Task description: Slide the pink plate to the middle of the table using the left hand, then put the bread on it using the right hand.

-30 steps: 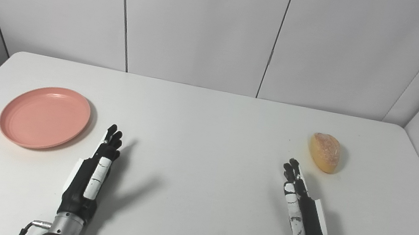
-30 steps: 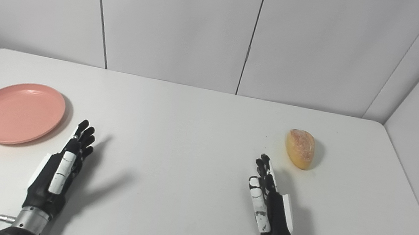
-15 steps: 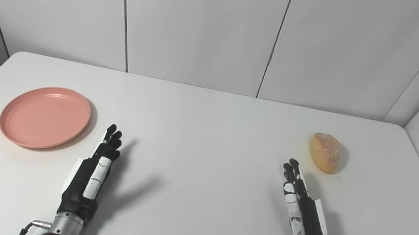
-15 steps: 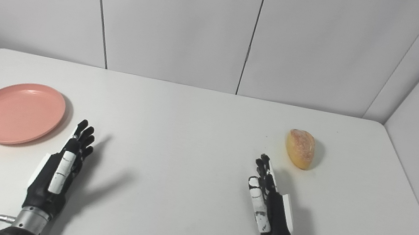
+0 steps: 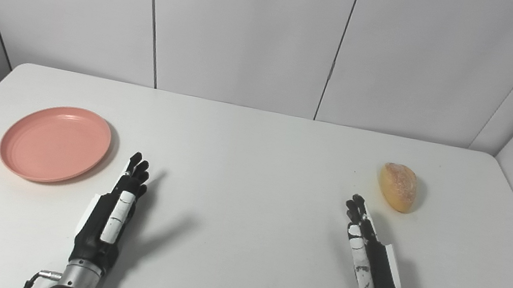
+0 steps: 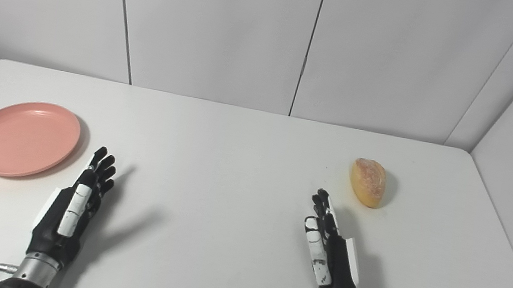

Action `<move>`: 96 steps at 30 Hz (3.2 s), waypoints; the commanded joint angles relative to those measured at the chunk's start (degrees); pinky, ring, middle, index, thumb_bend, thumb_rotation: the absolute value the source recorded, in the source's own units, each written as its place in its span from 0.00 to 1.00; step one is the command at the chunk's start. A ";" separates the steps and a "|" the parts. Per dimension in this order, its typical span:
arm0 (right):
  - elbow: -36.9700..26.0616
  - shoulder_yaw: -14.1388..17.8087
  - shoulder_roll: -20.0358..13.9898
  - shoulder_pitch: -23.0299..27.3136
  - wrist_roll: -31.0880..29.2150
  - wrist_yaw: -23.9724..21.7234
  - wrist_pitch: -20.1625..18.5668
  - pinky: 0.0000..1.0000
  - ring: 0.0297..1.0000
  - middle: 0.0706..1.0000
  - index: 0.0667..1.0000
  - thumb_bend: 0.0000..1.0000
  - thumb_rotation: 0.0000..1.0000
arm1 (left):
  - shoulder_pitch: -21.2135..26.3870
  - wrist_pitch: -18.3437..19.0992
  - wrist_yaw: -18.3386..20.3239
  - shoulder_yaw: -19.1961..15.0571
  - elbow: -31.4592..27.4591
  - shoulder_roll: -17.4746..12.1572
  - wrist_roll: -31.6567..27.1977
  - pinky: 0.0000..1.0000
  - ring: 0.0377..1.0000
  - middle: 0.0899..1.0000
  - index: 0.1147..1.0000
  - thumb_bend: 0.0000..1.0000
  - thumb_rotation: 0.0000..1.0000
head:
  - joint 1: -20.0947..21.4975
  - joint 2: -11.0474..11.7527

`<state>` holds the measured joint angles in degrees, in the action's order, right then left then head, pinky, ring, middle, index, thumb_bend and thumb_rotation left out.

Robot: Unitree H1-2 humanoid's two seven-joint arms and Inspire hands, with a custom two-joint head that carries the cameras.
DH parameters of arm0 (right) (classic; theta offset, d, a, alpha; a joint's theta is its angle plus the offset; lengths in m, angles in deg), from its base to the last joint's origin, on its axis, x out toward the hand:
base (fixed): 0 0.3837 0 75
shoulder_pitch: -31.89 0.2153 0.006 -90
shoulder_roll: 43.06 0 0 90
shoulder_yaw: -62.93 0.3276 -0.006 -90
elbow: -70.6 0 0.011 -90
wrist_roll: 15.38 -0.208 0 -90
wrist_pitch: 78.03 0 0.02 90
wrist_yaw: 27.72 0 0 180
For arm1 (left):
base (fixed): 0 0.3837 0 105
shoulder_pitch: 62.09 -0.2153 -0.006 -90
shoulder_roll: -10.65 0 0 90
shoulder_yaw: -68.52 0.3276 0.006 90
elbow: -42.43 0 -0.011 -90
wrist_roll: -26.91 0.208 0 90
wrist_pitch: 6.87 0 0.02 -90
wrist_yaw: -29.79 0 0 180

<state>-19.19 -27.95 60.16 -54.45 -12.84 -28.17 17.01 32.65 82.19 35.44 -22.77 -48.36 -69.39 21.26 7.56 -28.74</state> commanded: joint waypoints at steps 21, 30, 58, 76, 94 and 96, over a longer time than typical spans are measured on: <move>1.90 0.56 -1.30 -0.76 -0.40 -0.41 2.49 1.00 0.97 0.95 0.96 0.77 1.00 | -0.93 -4.08 0.49 0.60 4.16 1.36 -0.21 1.00 1.00 1.00 1.00 0.81 0.94 | -3.80 2.38; 6.07 1.62 -3.86 -0.85 -3.44 -2.39 5.70 1.00 0.98 0.96 0.98 0.74 1.00 | -1.14 -6.29 -0.98 2.23 6.66 3.45 3.05 1.00 1.00 1.00 1.00 0.86 0.93 | -10.16 5.99; 16.46 3.54 -5.46 2.01 -6.49 -4.59 11.89 1.00 1.00 0.97 1.00 0.76 1.00 | 0.46 -9.29 -4.94 3.87 12.58 6.00 8.95 1.00 1.00 1.00 1.00 0.83 0.96 | -16.45 11.05; 9.92 2.80 -4.74 -0.52 -5.85 -4.35 7.88 1.00 0.99 0.97 0.99 0.76 1.00 | 5.02 -1.15 -1.75 0.26 -2.77 1.66 1.76 1.00 0.95 0.94 0.95 0.92 0.91 | -14.46 7.54; 7.26 2.93 -4.79 -1.16 -5.68 -4.22 5.60 1.00 0.99 0.96 0.98 0.77 0.99 | 18.32 7.23 0.79 -8.33 -7.35 -8.48 -6.96 0.88 0.82 0.80 0.81 1.00 0.86 | -14.55 5.90; 7.01 2.96 -4.86 -1.24 -5.54 -4.15 5.38 1.00 0.99 0.96 0.98 0.77 0.99 | 19.46 6.99 1.09 -9.11 -6.72 -10.08 -7.12 0.87 0.81 0.79 0.79 1.00 0.85 | -14.67 5.82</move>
<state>-14.00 -24.82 54.91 -52.22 -18.51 -32.50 23.60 48.41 91.16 35.81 -31.35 -54.07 -78.14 15.14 -7.03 -22.85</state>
